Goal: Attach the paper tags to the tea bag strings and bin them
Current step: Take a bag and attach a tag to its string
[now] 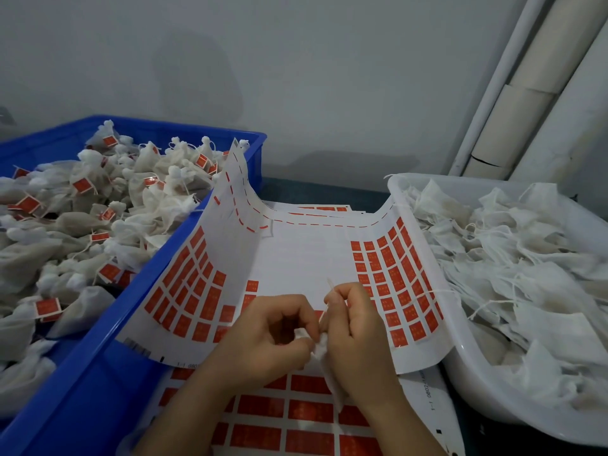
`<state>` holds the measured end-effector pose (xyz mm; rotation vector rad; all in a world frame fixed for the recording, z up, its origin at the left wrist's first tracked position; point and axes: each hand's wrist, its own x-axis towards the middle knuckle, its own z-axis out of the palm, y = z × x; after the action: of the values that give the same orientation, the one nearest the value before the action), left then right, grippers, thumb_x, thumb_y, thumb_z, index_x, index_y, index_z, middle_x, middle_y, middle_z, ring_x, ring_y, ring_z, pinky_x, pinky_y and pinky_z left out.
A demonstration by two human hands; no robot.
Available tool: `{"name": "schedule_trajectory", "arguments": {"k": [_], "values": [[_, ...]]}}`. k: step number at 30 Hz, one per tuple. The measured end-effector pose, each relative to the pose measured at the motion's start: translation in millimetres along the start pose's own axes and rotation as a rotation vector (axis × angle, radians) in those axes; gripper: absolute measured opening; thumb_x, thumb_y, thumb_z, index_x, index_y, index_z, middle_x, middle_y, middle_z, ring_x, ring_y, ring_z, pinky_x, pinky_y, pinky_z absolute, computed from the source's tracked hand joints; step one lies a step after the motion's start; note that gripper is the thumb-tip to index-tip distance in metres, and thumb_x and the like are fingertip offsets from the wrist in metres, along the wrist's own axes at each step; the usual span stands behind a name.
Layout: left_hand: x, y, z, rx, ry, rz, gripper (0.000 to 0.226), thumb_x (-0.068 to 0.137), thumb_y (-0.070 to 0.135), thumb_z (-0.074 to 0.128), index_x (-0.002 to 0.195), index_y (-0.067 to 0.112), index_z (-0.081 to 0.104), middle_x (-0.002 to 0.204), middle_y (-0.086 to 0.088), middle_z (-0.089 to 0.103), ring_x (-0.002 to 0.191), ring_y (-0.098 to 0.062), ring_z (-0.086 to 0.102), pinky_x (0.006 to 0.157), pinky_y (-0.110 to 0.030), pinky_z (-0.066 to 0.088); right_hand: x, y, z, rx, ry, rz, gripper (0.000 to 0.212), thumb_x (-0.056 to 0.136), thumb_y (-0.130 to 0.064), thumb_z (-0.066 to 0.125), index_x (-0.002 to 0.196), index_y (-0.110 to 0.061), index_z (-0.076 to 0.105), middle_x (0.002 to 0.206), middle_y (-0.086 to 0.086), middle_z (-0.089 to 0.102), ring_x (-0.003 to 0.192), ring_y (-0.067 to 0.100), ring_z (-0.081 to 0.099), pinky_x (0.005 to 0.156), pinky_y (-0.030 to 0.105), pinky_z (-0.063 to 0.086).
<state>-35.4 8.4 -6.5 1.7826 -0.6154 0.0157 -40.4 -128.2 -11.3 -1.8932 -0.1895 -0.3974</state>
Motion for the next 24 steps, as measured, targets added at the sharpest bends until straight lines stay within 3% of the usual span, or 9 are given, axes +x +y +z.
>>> {"name": "schedule_trajectory", "arguments": {"k": [4,8,13,18,23,24], "values": [[-0.7,-1.1,1.3,-0.039,0.015,-0.034,0.007,0.069,0.028,0.061,0.075,0.026,0.063,0.070,0.003,0.063,0.060,-0.014,0.060,0.058,-0.022,0.052,1.0,-0.1,0.1,0.050,0.006,0.043,0.020,0.096,-0.017,0.043,0.078,-0.024,0.048,0.057,-0.008,0.053,0.058,-0.002,0.054,0.054,0.008,0.044],[-1.2,-0.5,2.4,-0.026,0.027,-0.022,0.018,0.070,0.027,0.067,0.087,0.020,0.066,0.078,0.006,0.066,0.074,-0.020,0.065,0.066,-0.024,0.055,3.2,1.2,-5.7,0.115,-0.009,0.080,0.021,0.097,-0.017,0.041,0.079,-0.019,0.050,0.064,-0.018,0.057,0.058,-0.004,0.053,0.056,0.006,0.042],[1.0,-0.6,4.9,0.034,0.046,-0.066,0.016,0.074,0.025,0.068,0.087,0.016,0.067,0.079,0.004,0.068,0.076,-0.022,0.065,0.071,-0.035,0.058,3.4,1.5,-4.2,0.129,-0.004,0.137,0.021,0.096,-0.021,0.043,0.077,-0.021,0.052,0.059,-0.012,0.054,0.060,-0.002,0.053,0.057,0.006,0.044],[0.6,3.6,7.3,-0.011,0.079,-0.026,0.021,0.070,0.039,0.065,0.081,0.021,0.065,0.076,0.007,0.067,0.071,-0.014,0.063,0.065,-0.021,0.053,2.9,0.1,-2.8,0.148,-0.009,0.161,0.021,0.096,-0.019,0.044,0.077,-0.019,0.053,0.059,-0.014,0.055,0.057,-0.003,0.053,0.055,0.006,0.043],[2.4,5.7,6.3,-0.122,0.230,-0.062,0.002,0.073,0.018,0.062,0.072,0.018,0.064,0.067,0.008,0.065,0.065,-0.005,0.061,0.060,-0.014,0.048,3.9,-0.3,-1.7,0.253,0.072,0.252,0.019,0.094,-0.022,0.046,0.080,-0.019,0.058,0.066,-0.018,0.063,0.063,-0.002,0.061,0.053,0.006,0.045],[3.4,4.7,7.2,-0.101,0.243,-0.091,0.008,0.077,0.014,0.060,0.072,0.019,0.063,0.066,0.010,0.064,0.065,-0.004,0.061,0.060,-0.013,0.048,3.7,-0.3,-1.1,0.276,0.102,0.269,0.019,0.094,-0.023,0.047,0.081,-0.020,0.059,0.069,-0.018,0.065,0.066,-0.002,0.062,0.055,0.006,0.046]]}}
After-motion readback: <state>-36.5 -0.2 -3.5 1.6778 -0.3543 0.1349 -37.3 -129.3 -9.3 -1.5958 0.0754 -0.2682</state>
